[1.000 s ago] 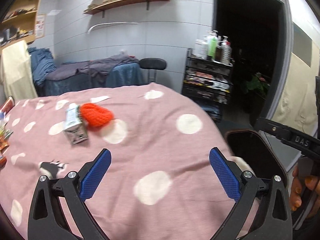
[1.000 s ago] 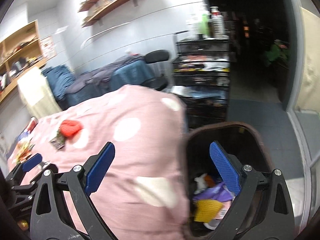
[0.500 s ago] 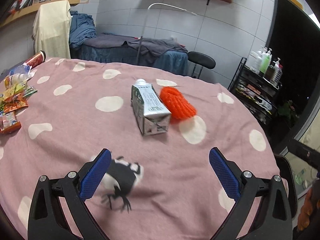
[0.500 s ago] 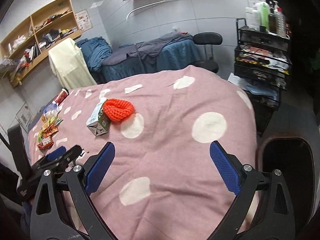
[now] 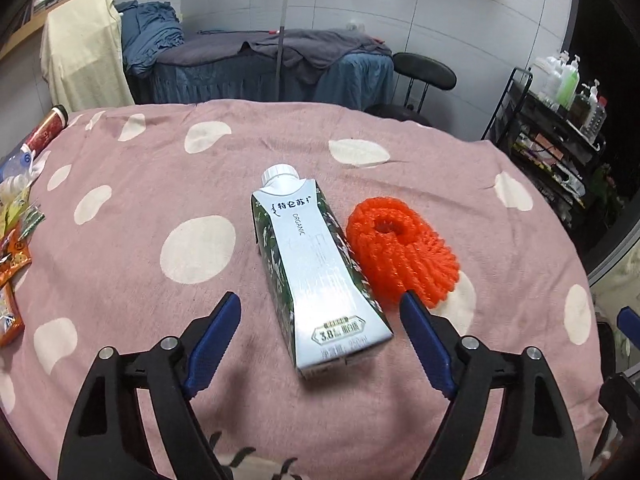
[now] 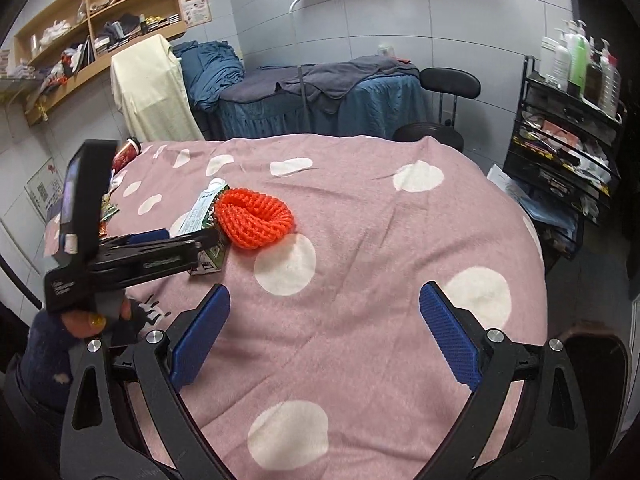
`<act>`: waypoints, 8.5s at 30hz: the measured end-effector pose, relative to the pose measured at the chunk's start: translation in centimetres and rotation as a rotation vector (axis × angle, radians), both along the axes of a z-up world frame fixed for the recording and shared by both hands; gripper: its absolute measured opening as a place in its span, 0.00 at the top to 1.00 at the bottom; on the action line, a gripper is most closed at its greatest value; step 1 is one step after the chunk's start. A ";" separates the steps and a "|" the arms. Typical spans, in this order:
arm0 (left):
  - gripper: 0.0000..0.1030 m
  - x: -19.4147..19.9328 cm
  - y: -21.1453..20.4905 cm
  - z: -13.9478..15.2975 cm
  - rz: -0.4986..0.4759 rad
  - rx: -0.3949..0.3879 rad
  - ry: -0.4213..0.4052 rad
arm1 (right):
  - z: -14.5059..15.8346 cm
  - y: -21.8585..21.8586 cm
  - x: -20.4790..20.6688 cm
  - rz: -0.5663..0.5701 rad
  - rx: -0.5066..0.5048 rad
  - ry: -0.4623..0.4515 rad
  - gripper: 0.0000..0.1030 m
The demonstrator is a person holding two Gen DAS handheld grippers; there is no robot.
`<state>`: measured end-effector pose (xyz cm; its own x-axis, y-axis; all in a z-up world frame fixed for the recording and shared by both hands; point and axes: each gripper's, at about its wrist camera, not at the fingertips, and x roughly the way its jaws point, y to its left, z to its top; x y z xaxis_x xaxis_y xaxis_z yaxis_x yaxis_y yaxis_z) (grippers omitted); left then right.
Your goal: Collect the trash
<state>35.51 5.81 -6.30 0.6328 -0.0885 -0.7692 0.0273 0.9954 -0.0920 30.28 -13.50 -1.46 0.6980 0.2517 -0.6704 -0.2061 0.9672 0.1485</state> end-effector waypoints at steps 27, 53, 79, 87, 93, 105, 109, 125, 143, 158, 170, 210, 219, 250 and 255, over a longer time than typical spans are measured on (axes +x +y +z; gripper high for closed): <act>0.53 -8.3 5.4 1.3 0.179 -0.131 -0.182 | -6.0 11.7 10.1 0.252 -0.194 0.061 0.80; 0.54 -15.8 0.6 6.2 0.059 -0.160 -0.364 | 2.1 -1.2 -4.0 0.054 0.039 -0.112 0.82; 0.54 -20.5 -12.7 8.4 -0.331 -0.301 -0.383 | -0.4 -18.5 -18.0 -0.368 0.107 -0.099 0.82; 0.54 -20.2 -18.0 7.3 -0.458 -0.299 -0.322 | -4.6 -24.9 -19.9 -0.551 0.104 0.010 0.82; 0.54 -20.4 -21.1 6.1 -0.523 -0.263 -0.293 | -7.8 -27.9 -19.9 -0.602 0.116 0.083 0.81; 0.54 -20.2 -25.1 4.2 -0.592 -0.247 -0.218 | -10.3 -29.7 -21.7 -0.696 0.132 0.101 0.33; 0.54 -20.0 -26.6 3.7 -0.618 -0.244 -0.191 | -9.8 -29.8 -21.8 -0.736 0.113 0.070 0.30; 0.54 -18.0 -33.0 -0.1 -0.717 -0.194 -0.016 | -5.3 -30.6 -25.1 -0.909 0.038 -0.125 0.12; 0.11 -19.9 -33.0 0.8 -0.682 -0.073 -0.160 | -4.4 -32.4 -26.8 -0.966 0.072 -0.141 0.12; 0.05 -24.4 -21.2 5.0 -0.421 -0.067 -0.438 | -3.1 -27.4 -26.7 -0.847 0.025 -0.240 0.08; 0.05 -27.7 -13.8 5.5 -0.225 -0.001 -0.569 | -1.2 -17.7 -28.4 -0.721 -0.028 -0.396 0.05; 0.05 -32.9 -8.6 5.3 -0.078 0.031 -0.706 | 0.7 -8.8 -33.9 -0.541 -0.023 -0.615 0.05; 0.05 -33.3 -8.5 5.7 -0.076 0.037 -0.717 | 0.8 -8.9 -33.7 -0.538 -0.020 -0.605 0.05; 0.05 -33.7 -8.7 5.8 -0.084 0.036 -0.720 | 0.9 -9.2 -33.6 -0.540 -0.009 -0.602 0.05; 0.05 -33.6 -8.6 5.6 -0.088 0.025 -0.709 | 0.8 -9.1 -33.6 -0.539 -0.008 -0.601 0.05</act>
<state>1.90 -2.82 -0.67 0.9726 -0.1497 -0.1779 0.1522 0.9884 0.0001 -3.31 -22.63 -0.66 0.9637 -0.2261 -0.1422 0.2470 0.9569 0.1529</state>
